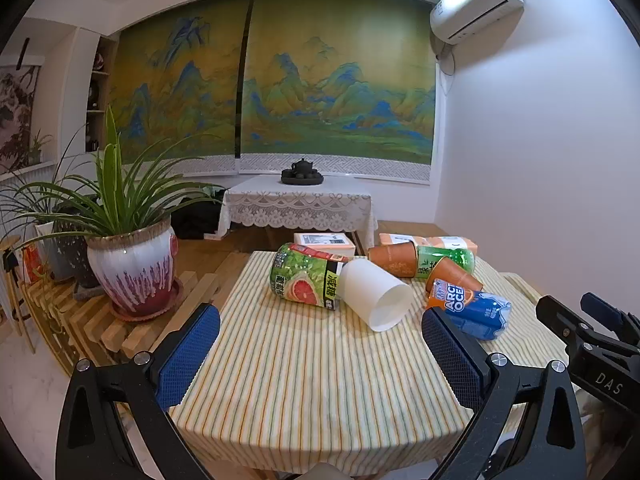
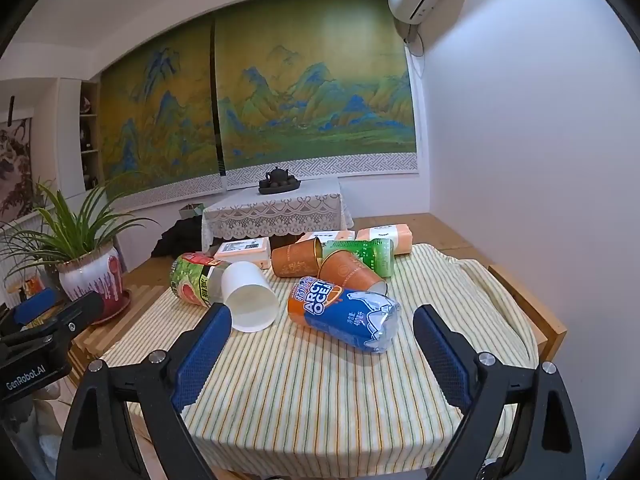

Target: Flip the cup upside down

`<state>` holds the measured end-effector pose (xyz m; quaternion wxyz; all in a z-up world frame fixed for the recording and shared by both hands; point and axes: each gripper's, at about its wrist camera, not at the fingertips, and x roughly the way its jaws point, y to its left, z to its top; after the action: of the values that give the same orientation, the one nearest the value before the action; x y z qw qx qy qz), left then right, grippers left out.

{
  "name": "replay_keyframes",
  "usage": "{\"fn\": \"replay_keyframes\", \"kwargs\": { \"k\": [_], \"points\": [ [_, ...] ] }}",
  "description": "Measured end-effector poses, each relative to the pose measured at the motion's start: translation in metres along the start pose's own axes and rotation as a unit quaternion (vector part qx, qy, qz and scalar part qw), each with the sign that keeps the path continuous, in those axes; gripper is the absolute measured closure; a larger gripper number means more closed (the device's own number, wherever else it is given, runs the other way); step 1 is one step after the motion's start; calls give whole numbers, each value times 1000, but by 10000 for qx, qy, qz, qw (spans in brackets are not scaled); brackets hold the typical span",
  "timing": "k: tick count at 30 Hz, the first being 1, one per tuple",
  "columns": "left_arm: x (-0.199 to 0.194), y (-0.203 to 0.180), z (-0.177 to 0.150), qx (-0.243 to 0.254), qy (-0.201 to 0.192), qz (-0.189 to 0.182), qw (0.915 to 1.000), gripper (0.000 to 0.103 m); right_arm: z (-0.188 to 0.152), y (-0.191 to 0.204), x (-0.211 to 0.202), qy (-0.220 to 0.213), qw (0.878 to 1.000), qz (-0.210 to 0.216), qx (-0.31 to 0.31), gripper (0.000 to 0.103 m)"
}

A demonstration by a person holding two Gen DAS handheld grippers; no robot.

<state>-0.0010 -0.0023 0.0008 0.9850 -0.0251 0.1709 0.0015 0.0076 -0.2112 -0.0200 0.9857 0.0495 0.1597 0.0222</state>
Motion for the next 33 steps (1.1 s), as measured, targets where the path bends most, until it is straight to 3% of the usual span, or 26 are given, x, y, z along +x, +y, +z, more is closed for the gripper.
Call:
{"fn": "replay_keyframes", "kwargs": {
  "k": [33],
  "points": [
    [10, -5, -4, -4, 124, -16, 9999, 1, -1, -3, -1, 21, 10000, 15, 31, 5]
  ]
}}
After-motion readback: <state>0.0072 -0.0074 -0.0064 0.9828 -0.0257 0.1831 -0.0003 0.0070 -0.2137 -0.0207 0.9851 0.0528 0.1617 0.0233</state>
